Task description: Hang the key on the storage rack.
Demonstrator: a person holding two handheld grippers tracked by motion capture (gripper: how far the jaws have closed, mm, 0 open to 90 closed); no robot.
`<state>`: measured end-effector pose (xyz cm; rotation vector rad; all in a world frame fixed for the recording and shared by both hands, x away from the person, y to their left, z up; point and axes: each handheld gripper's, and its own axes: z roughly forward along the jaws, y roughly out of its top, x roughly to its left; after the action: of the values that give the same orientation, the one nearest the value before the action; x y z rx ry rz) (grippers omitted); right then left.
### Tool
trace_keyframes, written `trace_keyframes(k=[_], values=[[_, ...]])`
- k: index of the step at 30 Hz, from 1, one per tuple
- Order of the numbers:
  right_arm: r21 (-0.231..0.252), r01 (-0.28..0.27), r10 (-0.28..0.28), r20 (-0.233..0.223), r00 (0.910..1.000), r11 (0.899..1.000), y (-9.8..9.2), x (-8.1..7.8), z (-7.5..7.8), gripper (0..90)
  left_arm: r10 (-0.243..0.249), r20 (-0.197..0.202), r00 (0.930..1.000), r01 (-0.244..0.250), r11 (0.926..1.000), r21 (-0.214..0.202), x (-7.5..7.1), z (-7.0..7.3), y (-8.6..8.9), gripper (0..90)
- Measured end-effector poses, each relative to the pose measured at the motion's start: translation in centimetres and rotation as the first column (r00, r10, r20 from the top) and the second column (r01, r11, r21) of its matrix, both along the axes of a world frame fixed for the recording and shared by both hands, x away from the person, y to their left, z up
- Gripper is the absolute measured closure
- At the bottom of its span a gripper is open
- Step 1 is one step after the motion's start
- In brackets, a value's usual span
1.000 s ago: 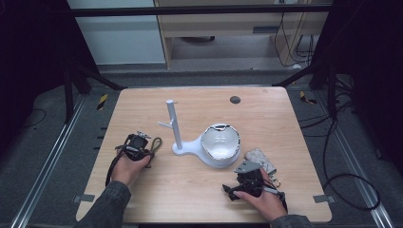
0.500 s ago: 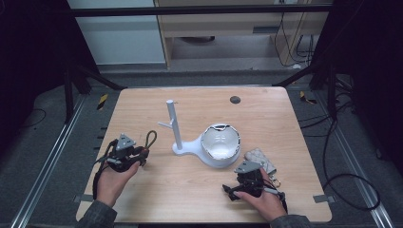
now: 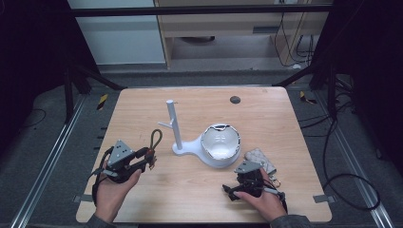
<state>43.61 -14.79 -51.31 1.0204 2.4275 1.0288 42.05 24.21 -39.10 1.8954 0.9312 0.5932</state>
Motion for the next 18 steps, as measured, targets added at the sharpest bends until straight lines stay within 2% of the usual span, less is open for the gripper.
trace_keyframes(k=[3,8,13,18], values=[[0.000,0.000,0.000,0.000,1.0000,1.000,0.0,0.0,0.0,0.4,-0.018,0.026,0.9995,0.018,0.9998,-0.009,-0.7,0.6,-0.5,66.1],[0.000,0.000,0.000,0.000,1.0000,1.000,0.0,0.0,0.0,0.4,-0.038,0.050,0.9980,0.040,0.9989,-0.025,-1.0,1.5,-1.1,66.1],[0.000,0.000,0.000,0.000,1.0000,1.000,0.0,0.0,0.0,0.4,-0.057,0.068,0.9961,0.060,0.9974,-0.039,-0.8,2.5,-2.1,66.0],[-0.001,-0.001,0.001,0.000,1.0000,1.000,0.0,0.0,0.0,0.5,-0.062,0.078,0.9950,0.065,0.9973,-0.034,-0.2,3.0,-2.9,66.0]])
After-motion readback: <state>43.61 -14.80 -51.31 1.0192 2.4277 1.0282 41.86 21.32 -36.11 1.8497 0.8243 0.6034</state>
